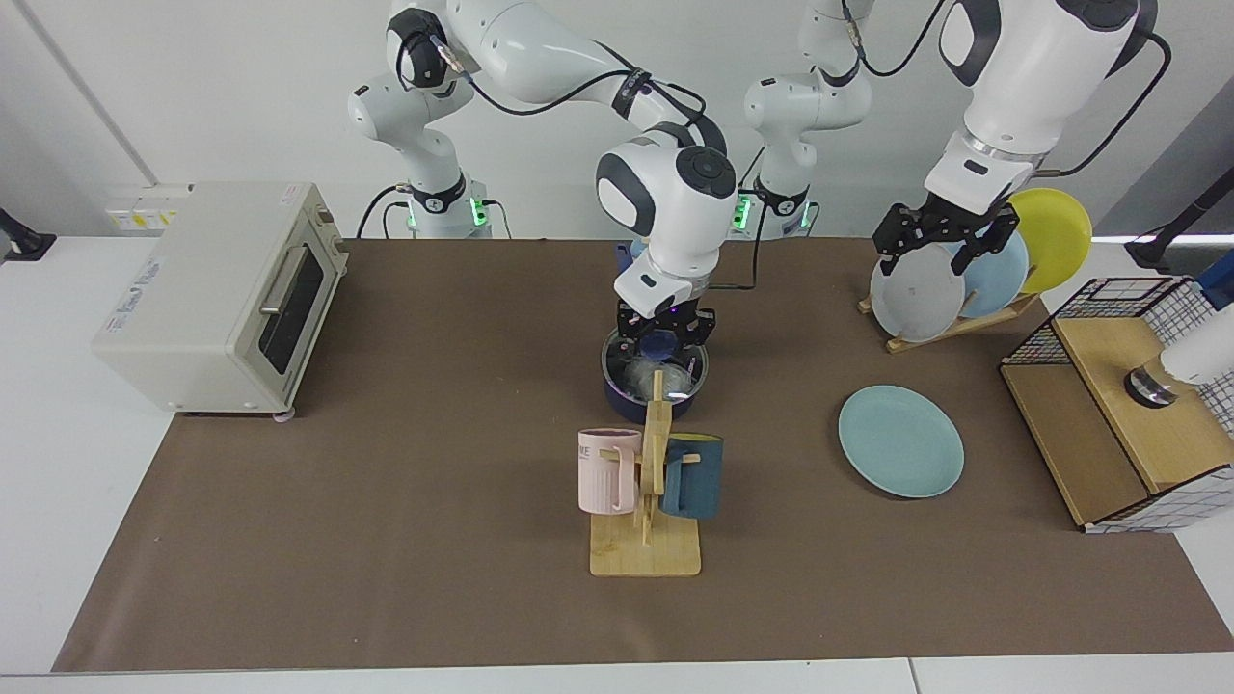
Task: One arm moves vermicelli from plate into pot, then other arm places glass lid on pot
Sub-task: 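Lower the glass lid onto the pot with the right gripper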
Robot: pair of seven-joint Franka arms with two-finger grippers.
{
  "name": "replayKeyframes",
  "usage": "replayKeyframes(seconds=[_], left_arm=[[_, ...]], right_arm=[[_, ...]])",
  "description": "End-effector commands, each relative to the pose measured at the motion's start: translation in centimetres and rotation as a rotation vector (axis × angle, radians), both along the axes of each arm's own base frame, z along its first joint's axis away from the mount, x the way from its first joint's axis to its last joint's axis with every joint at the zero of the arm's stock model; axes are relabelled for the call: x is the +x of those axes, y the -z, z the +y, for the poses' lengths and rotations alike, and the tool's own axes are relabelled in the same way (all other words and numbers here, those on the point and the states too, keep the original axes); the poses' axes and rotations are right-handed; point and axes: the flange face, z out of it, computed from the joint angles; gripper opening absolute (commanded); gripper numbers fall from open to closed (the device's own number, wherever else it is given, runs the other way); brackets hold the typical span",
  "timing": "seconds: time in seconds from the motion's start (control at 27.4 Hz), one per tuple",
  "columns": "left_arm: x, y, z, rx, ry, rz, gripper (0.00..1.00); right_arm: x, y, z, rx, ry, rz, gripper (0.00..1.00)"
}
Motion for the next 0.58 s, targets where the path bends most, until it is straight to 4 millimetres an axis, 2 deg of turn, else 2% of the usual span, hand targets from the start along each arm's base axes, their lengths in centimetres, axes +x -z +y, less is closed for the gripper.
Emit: replayKeyframes(seconds=[0.0,0.11,0.4,0.55], left_arm=[[-0.3,-0.1,-0.9,-0.014,0.022,-0.027,1.0],[-0.2,0.0,-0.9,-0.015,0.022,-0.029,1.0],[-0.4,-0.3,-1.1,-0.014,0.022,-0.035,1.0],[-0.4,-0.4,-1.4,-0.015,0.03,-0.038,1.0]], right_arm=[[-0.5,-0.6,0.8,0.011,0.017,-0.003,0.0],[-0.5,-0.8,1.1,0.053,0.024,-0.006,0.0],[-2.1,1.4,-1.3,0.059,0.009,-0.022,0.0],[-2.2,1.7,-1.5,0.052,-0.005,-0.015,0.0]])
